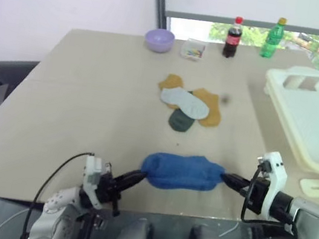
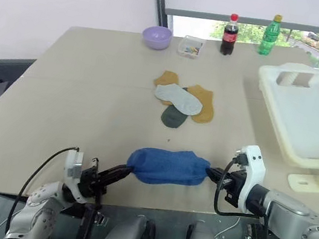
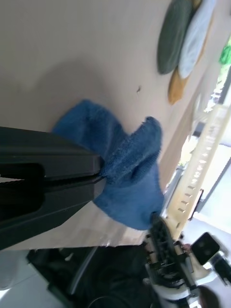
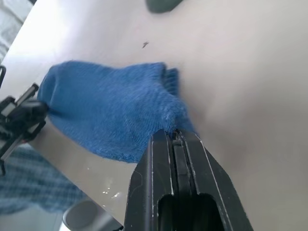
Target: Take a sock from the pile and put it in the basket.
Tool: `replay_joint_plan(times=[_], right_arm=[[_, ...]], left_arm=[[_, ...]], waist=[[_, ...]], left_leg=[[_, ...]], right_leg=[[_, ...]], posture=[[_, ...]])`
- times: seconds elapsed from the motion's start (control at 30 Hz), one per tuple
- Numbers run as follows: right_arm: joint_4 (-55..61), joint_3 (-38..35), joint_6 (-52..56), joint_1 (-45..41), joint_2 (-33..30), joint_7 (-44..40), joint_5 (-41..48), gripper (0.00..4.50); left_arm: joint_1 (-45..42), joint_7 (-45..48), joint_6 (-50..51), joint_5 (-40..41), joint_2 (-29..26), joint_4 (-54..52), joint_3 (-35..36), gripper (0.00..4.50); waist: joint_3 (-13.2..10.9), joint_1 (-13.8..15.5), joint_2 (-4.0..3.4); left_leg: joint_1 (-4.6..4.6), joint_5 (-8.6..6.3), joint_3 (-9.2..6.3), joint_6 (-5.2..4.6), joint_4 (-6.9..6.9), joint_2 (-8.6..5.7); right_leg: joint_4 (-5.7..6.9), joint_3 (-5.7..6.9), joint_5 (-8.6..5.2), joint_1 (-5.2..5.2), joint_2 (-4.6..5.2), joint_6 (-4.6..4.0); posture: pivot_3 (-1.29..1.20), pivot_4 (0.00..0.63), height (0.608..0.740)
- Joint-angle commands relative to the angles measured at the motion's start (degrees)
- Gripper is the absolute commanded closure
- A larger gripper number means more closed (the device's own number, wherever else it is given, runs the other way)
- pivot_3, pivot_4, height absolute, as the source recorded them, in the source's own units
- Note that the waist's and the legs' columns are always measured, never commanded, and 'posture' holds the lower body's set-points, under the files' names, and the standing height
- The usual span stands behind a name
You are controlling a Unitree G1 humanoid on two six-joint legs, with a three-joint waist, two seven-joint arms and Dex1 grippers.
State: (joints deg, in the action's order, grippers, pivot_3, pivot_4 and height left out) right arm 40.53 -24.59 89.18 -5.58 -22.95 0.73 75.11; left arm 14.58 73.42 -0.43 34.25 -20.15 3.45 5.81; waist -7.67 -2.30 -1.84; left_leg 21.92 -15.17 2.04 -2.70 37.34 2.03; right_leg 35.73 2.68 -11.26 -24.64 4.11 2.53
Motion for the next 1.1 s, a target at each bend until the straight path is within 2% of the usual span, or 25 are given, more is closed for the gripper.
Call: replay_joint_plan(times=[0.03,0.1,0.2,0.23,0.3,0.37,0.47,0.63,0.87,1.1], right_arm=[[-0.96,2.06,-3.94,-2.15,-0.95,3.54,3.12,4.50],[-1.34,3.84,-6.04,-2.87,-1.62,4.88,5.09,4.50],[-1.37,7.97,-8.66,-3.51,-2.09,5.50,6.45,4.50],[-1.78,9.30,-9.55,-3.96,-2.00,6.28,6.52,4.50],[-2.55,11.30,-11.45,-4.48,-2.27,7.57,7.11,4.50],[-2.79,12.87,-12.87,-4.47,-3.20,7.81,7.26,4.50],[-2.83,14.82,-14.63,-4.39,-4.90,7.50,7.02,4.50],[-3.13,18.11,-17.37,-5.10,-6.61,6.80,6.51,4.50],[-2.06,20.06,-20.14,-3.41,-9.56,6.42,6.29,4.50],[0.34,19.34,-23.64,-0.85,-12.87,4.83,8.54,4.50]], left_arm=[[1.34,-0.55,4.03,0.52,-0.01,5.05,-0.41,4.42],[-0.60,-0.91,7.75,3.40,-1.44,3.64,1.62,4.42],[-3.55,2.59,19.12,17.04,-3.68,-1.63,6.28,4.42],[0.94,-0.63,20.77,19.64,-4.17,-11.91,6.31,4.42],[8.30,-8.79,23.51,22.07,-4.88,-29.41,5.44,4.42],[10.81,-13.64,25.53,23.25,-5.54,-35.50,5.79,4.42],[12.34,-14.33,25.89,23.10,-7.21,-37.67,6.68,4.42],[11.87,-15.74,26.04,24.64,-8.18,-37.69,8.40,4.42],[10.35,-15.13,24.48,21.59,-9.04,-33.79,9.23,4.42],[8.35,-7.23,18.53,16.79,-8.41,-24.16,8.73,4.42]], waist=[[-0.12,-0.03,-0.20],[-0.19,0.00,-0.28],[-0.36,0.11,-0.15],[-0.54,0.09,-0.03],[-1.38,-0.32,1.02],[-1.56,-0.10,1.55],[-1.62,0.92,1.61],[-1.93,1.63,2.13],[-2.21,1.71,2.62],[-2.34,1.79,2.85]], left_leg=[[-0.06,0.00,-0.29,0.00,-0.03,-0.03],[-0.14,0.00,-0.86,0.00,-0.02,-0.07],[0.00,0.00,-1.09,0.00,-0.07,0.08],[0.03,0.00,-1.19,0.00,-0.07,0.11],[0.13,0.01,-1.43,0.00,-0.06,0.25],[0.56,0.20,-1.71,-0.15,0.15,0.30],[0.98,0.21,-1.49,-0.15,0.14,-0.08],[0.97,0.04,-1.20,0.10,0.14,-0.50],[0.98,-0.02,-0.97,0.19,0.18,-0.80],[0.96,-0.02,-0.95,0.20,0.19,-0.81]], right_leg=[[0.00,0.28,0.00,0.01,0.00,0.00],[0.00,0.81,0.00,-0.06,-0.06,0.00],[0.00,1.23,0.00,-0.14,-0.35,0.00],[0.01,1.32,0.00,-0.15,-0.46,0.00],[0.08,1.33,-0.02,-0.24,-0.43,-0.08],[-0.02,1.43,0.09,-0.57,-0.50,-0.25],[0.01,1.22,0.26,-0.98,-0.54,-0.98],[-0.12,0.83,0.09,-1.00,-0.33,-1.30],[-0.16,0.33,0.09,-0.99,-0.03,-1.28],[-0.16,0.27,0.10,-0.99,-0.09,-1.27]], posture=[[0.00,0.150,0.736],[0.00,0.150,0.736],[0.00,0.150,0.736],[0.00,0.150,0.736],[0.00,0.150,0.736],[0.00,0.150,0.736],[0.00,0.150,0.736],[0.00,0.150,0.736],[0.00,0.150,0.736],[0.00,0.150,0.736]])
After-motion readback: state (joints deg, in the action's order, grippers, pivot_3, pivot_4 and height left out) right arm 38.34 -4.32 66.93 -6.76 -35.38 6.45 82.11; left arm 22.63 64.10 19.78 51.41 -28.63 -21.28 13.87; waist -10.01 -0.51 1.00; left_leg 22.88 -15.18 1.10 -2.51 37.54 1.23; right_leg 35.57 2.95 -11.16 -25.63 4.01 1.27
